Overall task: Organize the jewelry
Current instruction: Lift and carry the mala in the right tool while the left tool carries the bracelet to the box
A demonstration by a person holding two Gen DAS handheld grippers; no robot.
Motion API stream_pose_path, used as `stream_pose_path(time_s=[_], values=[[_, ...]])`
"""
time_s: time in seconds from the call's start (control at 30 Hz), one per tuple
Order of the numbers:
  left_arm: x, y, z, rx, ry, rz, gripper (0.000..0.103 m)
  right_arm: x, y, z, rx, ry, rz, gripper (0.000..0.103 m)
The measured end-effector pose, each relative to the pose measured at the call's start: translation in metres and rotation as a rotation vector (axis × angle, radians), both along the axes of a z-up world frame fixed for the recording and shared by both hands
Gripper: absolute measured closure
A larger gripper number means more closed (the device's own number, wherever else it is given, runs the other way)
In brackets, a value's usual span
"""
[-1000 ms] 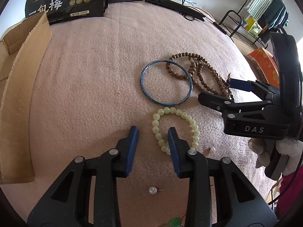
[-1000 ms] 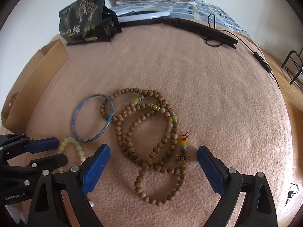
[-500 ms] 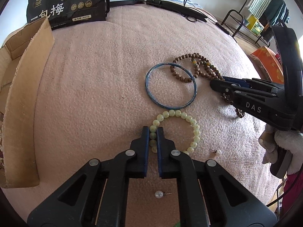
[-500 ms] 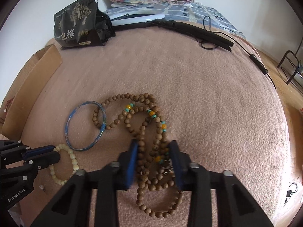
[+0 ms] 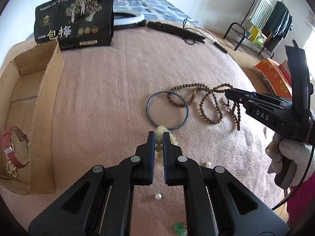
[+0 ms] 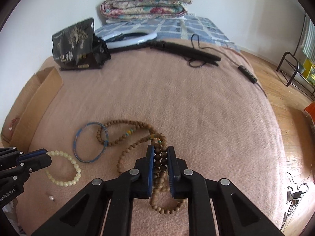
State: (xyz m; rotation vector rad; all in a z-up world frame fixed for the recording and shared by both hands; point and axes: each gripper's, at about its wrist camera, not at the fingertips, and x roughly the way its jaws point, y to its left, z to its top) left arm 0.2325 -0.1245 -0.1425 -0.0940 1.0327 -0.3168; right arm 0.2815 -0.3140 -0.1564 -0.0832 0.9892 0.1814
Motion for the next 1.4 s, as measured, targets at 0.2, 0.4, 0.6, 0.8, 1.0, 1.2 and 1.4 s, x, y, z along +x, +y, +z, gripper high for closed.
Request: stream_pose_path(time_s=[0.2,0.4,0.6,0.8,1.0,1.2,1.4], values=[[-0.009,0.004,0.023,-0.022,-0.048,-0.005,0.098,-0.016,-0.008,0.033,0.031,-0.067,-0.035,0.092],[-0.016,0.015,0.046,-0.053,-0.094,0.002,0.098,-0.029,-0.007,0.074,0.076,-0.148,-0.054,0.092],[-0.026,0.032,0.070,-0.079,-0.142,0.018,0.098,-0.041,-0.001,0.113,0.124,-0.235,-0.065,0.092],[-0.031,0.055,0.092,-0.101,-0.181,0.041,0.098,-0.049,0.009,0.142,0.148,-0.289,-0.059,0.092],[-0.036,0.083,0.110,-0.126,-0.208,0.078,0.098,-0.055,0.025,0.170,0.186,-0.336,-0.033,0.092],[-0.043,0.111,0.122,-0.131,-0.240,0.111,0.098,-0.065,0.054,0.196,0.217,-0.379,0.028,0.092],[-0.050,0.141,0.130,-0.131,-0.260,0.150,0.098,-0.069,0.085,0.212,0.250,-0.403,0.089,0.093]])
